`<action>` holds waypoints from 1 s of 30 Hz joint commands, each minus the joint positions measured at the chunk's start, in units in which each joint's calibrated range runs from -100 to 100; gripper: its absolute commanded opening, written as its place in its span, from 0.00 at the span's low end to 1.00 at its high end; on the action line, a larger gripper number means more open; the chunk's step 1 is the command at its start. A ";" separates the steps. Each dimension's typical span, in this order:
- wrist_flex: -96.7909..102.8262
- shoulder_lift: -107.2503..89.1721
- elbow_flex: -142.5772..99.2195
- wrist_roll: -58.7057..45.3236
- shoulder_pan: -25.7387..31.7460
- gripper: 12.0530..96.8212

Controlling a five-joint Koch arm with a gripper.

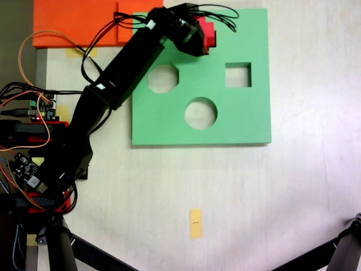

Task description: Put the cross columnar block into the corresponding hole

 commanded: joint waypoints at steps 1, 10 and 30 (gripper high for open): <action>2.36 -0.76 2.43 0.29 0.49 0.65; -10.07 -20.45 2.53 -7.42 -0.39 0.99; -12.18 -91.40 -13.12 -48.16 -24.47 0.55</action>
